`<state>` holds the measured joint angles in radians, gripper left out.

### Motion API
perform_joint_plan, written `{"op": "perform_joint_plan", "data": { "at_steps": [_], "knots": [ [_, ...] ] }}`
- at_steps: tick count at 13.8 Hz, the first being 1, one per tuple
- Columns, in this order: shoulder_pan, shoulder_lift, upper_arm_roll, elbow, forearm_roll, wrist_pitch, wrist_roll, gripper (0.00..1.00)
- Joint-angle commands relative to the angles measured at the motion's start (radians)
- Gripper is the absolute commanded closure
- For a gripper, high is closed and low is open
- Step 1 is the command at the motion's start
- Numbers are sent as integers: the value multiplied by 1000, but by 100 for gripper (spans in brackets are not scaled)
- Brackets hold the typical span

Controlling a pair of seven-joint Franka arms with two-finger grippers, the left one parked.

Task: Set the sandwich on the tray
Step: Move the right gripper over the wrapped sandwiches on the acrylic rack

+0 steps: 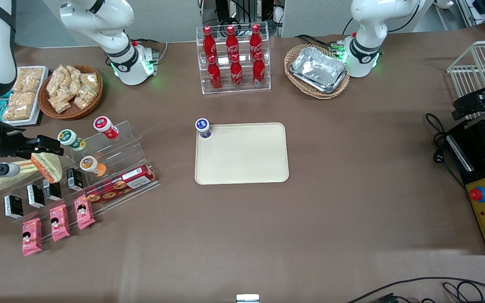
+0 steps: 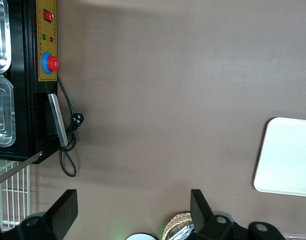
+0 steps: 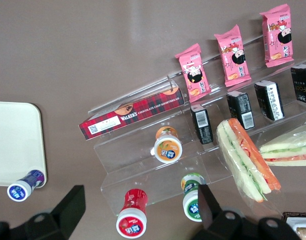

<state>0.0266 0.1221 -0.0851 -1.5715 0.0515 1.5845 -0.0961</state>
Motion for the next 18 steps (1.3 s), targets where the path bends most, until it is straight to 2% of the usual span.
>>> {"op": "perform_joint_plan", "data": {
  "at_steps": [1,12,15,16,18],
  "knots": [
    [-4,8,1,19,-9,2,6,0],
    [-4,5,1,12,-10,-3,7,0],
    [-19,-21,-16,8,-10,-43,3,0],
    [-28,-33,-25,7,-12,-52,-8,0],
    [-40,-38,-60,7,-15,-61,-141,0]
  ]
}}
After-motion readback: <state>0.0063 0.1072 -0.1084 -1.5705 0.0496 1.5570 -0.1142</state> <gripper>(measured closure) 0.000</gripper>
